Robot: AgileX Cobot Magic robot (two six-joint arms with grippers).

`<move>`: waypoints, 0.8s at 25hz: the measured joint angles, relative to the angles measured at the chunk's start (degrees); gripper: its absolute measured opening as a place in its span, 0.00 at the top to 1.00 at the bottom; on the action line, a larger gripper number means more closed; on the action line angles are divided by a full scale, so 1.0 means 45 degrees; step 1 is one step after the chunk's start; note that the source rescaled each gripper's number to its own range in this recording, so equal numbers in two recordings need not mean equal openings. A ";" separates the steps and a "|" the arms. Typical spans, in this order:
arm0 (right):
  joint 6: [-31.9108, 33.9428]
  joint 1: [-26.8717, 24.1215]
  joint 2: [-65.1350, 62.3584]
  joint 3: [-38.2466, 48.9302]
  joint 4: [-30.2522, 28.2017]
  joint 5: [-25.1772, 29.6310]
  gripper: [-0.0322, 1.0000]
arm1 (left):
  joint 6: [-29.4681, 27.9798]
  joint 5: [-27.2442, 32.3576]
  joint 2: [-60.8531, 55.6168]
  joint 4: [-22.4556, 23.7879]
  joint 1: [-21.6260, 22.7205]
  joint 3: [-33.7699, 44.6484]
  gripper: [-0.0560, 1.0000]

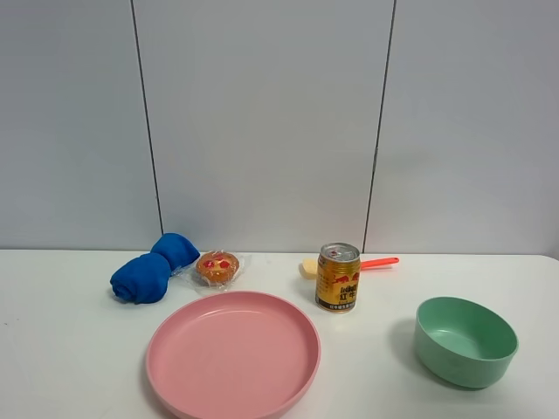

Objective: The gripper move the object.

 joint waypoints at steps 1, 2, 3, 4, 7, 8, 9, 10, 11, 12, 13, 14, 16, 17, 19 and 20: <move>0.0000 -0.0255 -0.0703 0.0175 0.0209 0.0000 0.14 | 0.0000 0.0000 0.0000 0.0000 0.0000 0.0000 0.00; 0.0000 -0.0515 -0.1390 0.0321 0.0436 0.0000 0.14 | 0.0000 0.0000 0.0000 0.0000 0.0000 0.0000 0.00; 0.0000 -0.0767 -0.1952 0.0524 0.0596 0.0000 0.14 | 0.0011 0.0000 0.0000 0.0000 0.0000 0.0000 0.00; 0.0000 -0.1129 -0.2614 0.0749 0.0792 0.0000 0.14 | 0.0011 0.0000 0.0000 0.0000 0.0000 0.0000 0.00; -0.0155 -0.2540 -0.4540 0.1499 0.1338 0.0000 0.14 | 0.0011 0.0000 0.0000 0.0000 0.0000 0.0000 0.00; -0.0346 -0.3115 -0.5208 0.1782 0.1571 0.0008 0.14 | 0.0011 0.0000 0.0000 0.0000 0.0000 0.0000 0.00; -0.0576 -0.3670 -0.5839 0.2008 0.1895 0.0020 0.14 | 0.0011 0.0000 0.0000 0.0000 0.0000 0.0000 0.00; -0.0956 -0.4073 -0.6417 0.2262 0.2184 0.0025 0.14 | 0.0011 0.0000 0.0000 0.0000 0.0000 0.0000 0.00; -0.1448 -0.4465 -0.6834 0.2503 0.2552 0.0035 0.14 | 0.0011 0.0000 0.0000 0.0011 0.0000 0.0000 0.00; -0.1973 -0.4761 -0.7260 0.2721 0.2907 0.0035 0.14 | 0.0011 0.0000 0.0000 0.0011 0.0000 0.0000 0.00; -0.2480 -0.4940 -0.7569 0.2893 0.3230 0.0044 0.14 | 0.0011 0.0000 0.0000 0.0011 0.0000 0.0000 0.00; -0.2998 -0.5075 -0.7733 0.3065 0.3442 0.0053 0.14 | 0.0011 0.0000 0.0000 0.0011 0.0000 0.0000 0.00; -0.3615 -0.5151 -0.7799 0.3343 0.3701 0.0053 0.14 | 0.0011 0.0000 0.0000 0.0011 0.0000 0.0000 0.00; -0.3725 -0.5162 -0.7799 0.3494 0.3762 0.0053 0.14 | 0.0011 0.0000 0.0000 0.0011 0.0000 0.0000 0.00; -0.3703 -0.5162 -0.7799 0.3876 0.3763 -0.0070 0.14 | 0.0011 0.0000 0.0000 0.0011 0.0000 0.0000 0.00; -0.3623 -0.5175 -0.7799 0.4052 0.3763 -0.0312 0.14 | 0.0011 0.0000 0.0000 0.0011 0.0000 0.0000 0.00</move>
